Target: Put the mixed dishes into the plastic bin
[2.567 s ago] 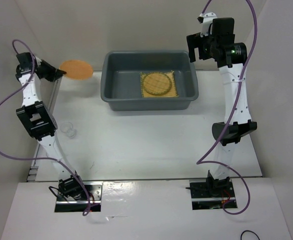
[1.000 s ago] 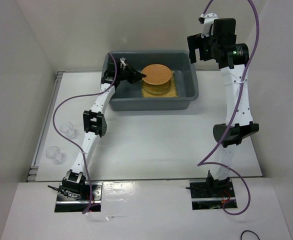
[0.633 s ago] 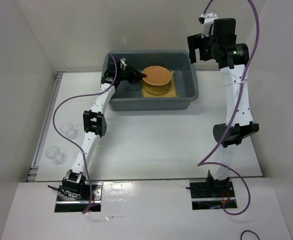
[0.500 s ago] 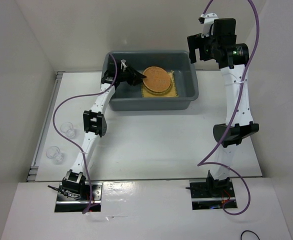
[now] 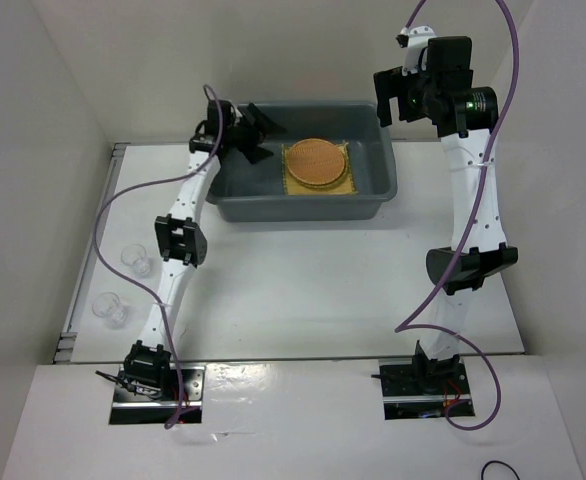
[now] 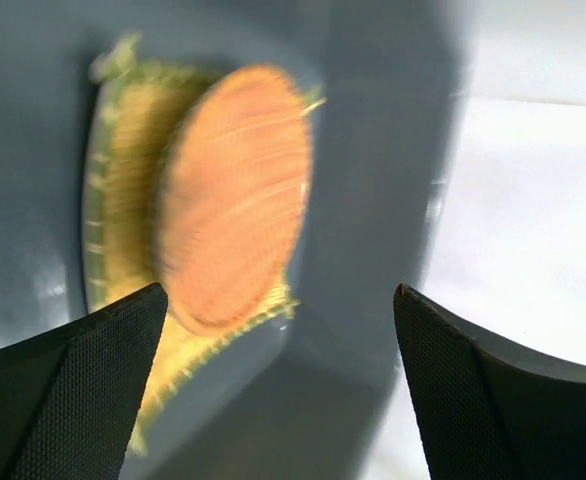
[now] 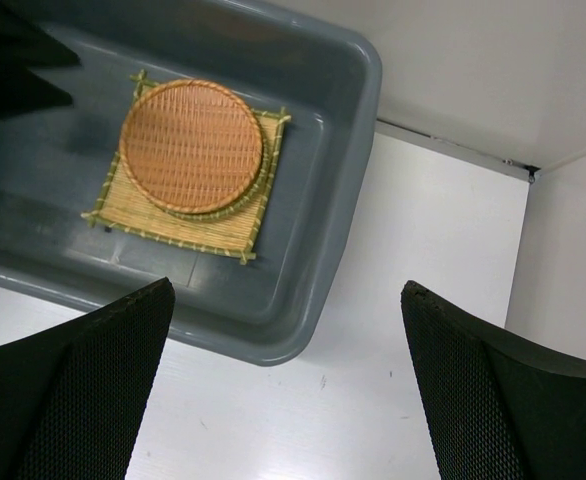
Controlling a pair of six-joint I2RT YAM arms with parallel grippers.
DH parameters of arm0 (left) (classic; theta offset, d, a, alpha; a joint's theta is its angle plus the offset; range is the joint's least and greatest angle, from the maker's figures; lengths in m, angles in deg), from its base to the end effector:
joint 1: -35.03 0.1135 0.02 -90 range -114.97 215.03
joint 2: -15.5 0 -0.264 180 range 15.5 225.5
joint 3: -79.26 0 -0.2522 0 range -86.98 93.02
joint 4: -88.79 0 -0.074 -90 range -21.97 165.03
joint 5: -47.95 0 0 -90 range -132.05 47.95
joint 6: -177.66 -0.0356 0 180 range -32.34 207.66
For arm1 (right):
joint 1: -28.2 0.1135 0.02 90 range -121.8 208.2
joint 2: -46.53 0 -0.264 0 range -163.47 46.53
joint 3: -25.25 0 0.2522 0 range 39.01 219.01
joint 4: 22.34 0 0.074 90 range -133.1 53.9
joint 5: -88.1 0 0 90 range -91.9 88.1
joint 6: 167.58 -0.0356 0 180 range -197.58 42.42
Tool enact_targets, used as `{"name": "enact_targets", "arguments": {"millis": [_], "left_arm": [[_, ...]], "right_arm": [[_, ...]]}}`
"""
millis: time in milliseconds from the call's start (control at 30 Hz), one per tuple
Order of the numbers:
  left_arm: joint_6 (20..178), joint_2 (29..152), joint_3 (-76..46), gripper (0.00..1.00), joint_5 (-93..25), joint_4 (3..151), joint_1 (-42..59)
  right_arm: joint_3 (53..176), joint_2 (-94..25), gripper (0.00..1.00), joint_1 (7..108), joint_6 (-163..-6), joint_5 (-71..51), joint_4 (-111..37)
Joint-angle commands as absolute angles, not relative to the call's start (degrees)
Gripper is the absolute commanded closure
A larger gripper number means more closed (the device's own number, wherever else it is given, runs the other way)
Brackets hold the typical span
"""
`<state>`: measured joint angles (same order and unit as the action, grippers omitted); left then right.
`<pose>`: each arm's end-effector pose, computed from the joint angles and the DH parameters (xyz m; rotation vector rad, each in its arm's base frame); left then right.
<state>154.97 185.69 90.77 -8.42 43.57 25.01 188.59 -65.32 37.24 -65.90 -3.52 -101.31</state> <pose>0.5971 -0.1255 0.2082 -0.6681 2.1164 -1.3991 0.3677 0.0595 0.5053 -0.3860 2.0135 0.0003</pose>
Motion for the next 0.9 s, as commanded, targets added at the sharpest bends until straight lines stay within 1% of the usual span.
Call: {"name": "enact_targets", "arguments": {"millis": [0, 67, 100, 133, 167, 200, 233, 267, 300, 333, 367, 400, 433, 467, 533, 567, 633, 667, 700, 733, 800, 833, 867], "left_arm": [[148.76, 171.26, 92.41, 0.00, -12.69, 38.59, 28.08], [144.37, 165.63, 92.41, 0.00, -17.23, 33.75, 28.79], [142.61, 163.79, 92.41, 0.00, -18.92, 28.41, 28.79], [137.37, 159.51, 92.41, 0.00, -23.55, 25.66, 28.79], [133.67, 156.85, 92.41, 0.00, -28.29, 18.94, 28.79], [129.54, 151.35, 92.41, 0.00, -34.69, 15.30, 28.79], [121.93, 149.11, 92.41, 0.00, -48.41, 8.83, 28.79], [119.42, 147.44, 92.41, 0.00, -53.95, 5.80, 28.79], [117.56, 145.77, 91.62, 0.00, -56.35, 2.99, 31.83], [116.50, 144.19, 84.66, 0.00, -50.02, 0.52, 35.78], [117.88, 138.60, 75.36, 0.00, -45.00, 1.37, 39.73], [119.03, 136.98, 68.57, 0.00, -41.47, 1.38, 46.47], [119.82, 135.66, 64.24, 0.00, -40.30, 0.77, 48.28], [119.83, 134.17, 57.76, 0.00, -43.77, 0.76, 49.17], [121.22, 130.20, 54.27, 0.00, -49.06, 0.60, 50.31], [122.72, 128.72, 53.22, 0.00, -49.60, 0.59, 50.32], [124.74, 126.60, 46.73, 0.00, -51.10, 2.25, 50.32], [125.97, 122.59, 42.35, 0.00, -52.76, 4.26, 50.32], [126.94, 119.50, 29.61, 0.00, -52.77, 11.07, 50.32], [128.95, 112.16, 21.82, 0.00, -52.77, 15.75, 51.02], [130.90, 106.05, 9.14, 0.00, -49.63, 24.97, 52.86], [130.91, 104.11, 1.69, 0.00, -49.61, 26.50, 53.48], [130.91, 102.96, -0.47, 0.00, -49.09, 27.21, 54.01]], "right_arm": [[190.62, -62.36, 0.02, 37.78, -65.54, -5.06, -101.22], [191.14, -62.36, 0.02, 37.78, -65.54, -5.58, -101.22], [191.15, -62.36, 0.02, 37.78, -66.15, -5.59, -101.22], [191.84, -62.88, 0.02, 37.78, -66.15, -6.20, -101.22], [192.55, -62.89, 0.02, 37.78, -66.15, -6.72, -101.22], [192.55, -62.89, 0.02, 37.78, -66.68, -6.73, -101.22], [193.25, -63.41, 0.02, 37.78, -66.68, -6.73, -101.22], [193.26, -63.42, 0.02, 37.78, -66.68, -6.73, -101.22], [193.26, -63.42, 0.02, 38.30, -67.20, -6.73, -101.22], [193.26, -63.42, 0.02, 38.31, -67.21, -6.73, -101.22], [193.26, -62.81, 0.02, 38.31, -67.21, -7.51, -101.74], [191.78, -62.80, 0.02, 38.31, -67.21, -7.52, -101.75], [191.07, -61.41, 0.02, 38.31, -67.21, -7.52, -101.75], [190.19, -60.87, 0.02, 38.31, -67.21, -7.52, -101.75], [187.47, -58.86, 0.02, 38.31, -66.51, -7.52, -102.27], [186.59, -58.33, 0.02, 38.31, -66.51, -7.52, -102.28], [185.17, -57.01, 0.02, 38.31, -65.98, -8.05, -102.28], [184.30, -57.00, 0.02, 38.31, -65.98, -8.05, -102.28], [184.29, -57.00, 0.02, 38.31, -65.98, -8.57, -102.28], [183.77, -57.00, 0.02, 38.31, -65.98, -8.57, -102.28], [183.77, -56.47, 0.02, 38.31, -65.98, -8.58, -102.28], [183.77, -56.47, 0.02, 38.31, -65.98, -8.58, -102.28], [183.24, -56.47, 0.02, 38.31, -65.98, -8.58, -102.28]]}}
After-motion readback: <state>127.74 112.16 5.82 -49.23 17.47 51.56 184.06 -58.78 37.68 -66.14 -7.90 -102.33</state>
